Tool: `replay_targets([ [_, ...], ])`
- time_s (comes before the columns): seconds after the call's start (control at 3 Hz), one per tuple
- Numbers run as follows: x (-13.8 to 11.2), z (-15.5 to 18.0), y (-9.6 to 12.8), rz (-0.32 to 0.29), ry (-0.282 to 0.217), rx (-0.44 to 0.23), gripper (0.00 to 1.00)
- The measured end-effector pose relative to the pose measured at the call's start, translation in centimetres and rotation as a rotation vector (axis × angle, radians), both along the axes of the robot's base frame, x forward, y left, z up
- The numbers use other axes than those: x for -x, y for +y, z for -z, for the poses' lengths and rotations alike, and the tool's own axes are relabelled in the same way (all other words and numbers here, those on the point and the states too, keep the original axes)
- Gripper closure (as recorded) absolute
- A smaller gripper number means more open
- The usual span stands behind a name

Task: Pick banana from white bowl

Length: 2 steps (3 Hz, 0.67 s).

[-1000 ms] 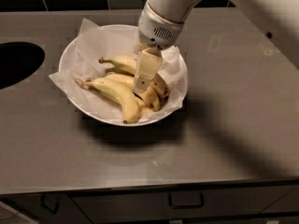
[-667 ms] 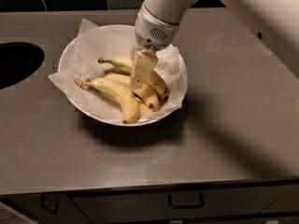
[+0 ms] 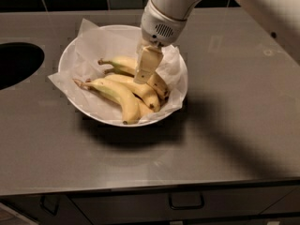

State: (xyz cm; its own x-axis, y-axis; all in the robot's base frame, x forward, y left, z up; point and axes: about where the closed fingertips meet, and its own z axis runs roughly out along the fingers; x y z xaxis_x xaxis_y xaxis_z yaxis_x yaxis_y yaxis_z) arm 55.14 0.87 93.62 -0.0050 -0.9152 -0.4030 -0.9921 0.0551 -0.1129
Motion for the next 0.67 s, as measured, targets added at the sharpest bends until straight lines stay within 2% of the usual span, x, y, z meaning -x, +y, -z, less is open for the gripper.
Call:
replay_targets([
  [0.33, -0.40, -1.57, -0.33, 0.028, -0.053, -0.002, 0.37],
  [0.67, -0.78, -2.30, -0.13, 0.034, -0.077, 0.002, 0.38],
])
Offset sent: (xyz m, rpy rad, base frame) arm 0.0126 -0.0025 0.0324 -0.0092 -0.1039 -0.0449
